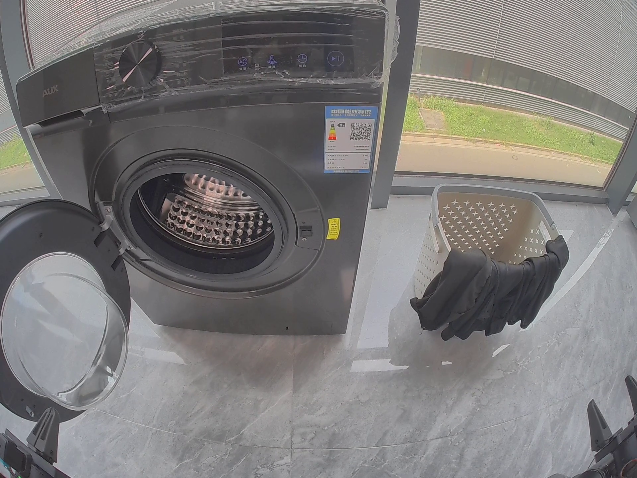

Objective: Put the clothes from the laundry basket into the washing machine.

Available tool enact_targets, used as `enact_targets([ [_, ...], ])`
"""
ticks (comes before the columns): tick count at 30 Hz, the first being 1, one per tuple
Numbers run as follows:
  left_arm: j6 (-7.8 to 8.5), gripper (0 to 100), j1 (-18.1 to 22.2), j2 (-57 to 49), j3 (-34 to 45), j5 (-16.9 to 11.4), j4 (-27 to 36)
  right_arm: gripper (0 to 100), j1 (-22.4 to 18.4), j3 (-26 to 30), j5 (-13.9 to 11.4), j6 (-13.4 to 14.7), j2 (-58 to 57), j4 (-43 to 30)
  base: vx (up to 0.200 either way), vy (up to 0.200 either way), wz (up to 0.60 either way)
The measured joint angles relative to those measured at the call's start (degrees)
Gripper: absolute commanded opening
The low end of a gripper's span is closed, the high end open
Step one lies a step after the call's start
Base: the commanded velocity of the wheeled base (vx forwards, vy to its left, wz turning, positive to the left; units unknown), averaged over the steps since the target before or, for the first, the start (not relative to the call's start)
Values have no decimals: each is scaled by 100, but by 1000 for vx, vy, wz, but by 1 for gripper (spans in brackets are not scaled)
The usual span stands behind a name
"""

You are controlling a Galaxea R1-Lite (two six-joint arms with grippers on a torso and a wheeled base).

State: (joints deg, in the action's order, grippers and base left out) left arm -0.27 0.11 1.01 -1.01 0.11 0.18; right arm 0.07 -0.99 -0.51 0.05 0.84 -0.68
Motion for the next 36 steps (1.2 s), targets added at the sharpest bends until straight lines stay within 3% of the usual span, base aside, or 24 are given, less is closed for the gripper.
enact_targets([
  [12, 49, 0, -6, 0, 0, -16, -2, 100, 2, -2, 0, -2, 1, 0, 0, 0, 0],
  [30, 11, 0, 0, 0, 0, 0, 0, 100, 0, -2, 0, 0, 4, -2, 0, -200, 0],
  [36, 24, 0, 5, 0, 0, 2, 9, 100, 2, -2, 2, 0, 4, -2, 0, 0, 0],
])
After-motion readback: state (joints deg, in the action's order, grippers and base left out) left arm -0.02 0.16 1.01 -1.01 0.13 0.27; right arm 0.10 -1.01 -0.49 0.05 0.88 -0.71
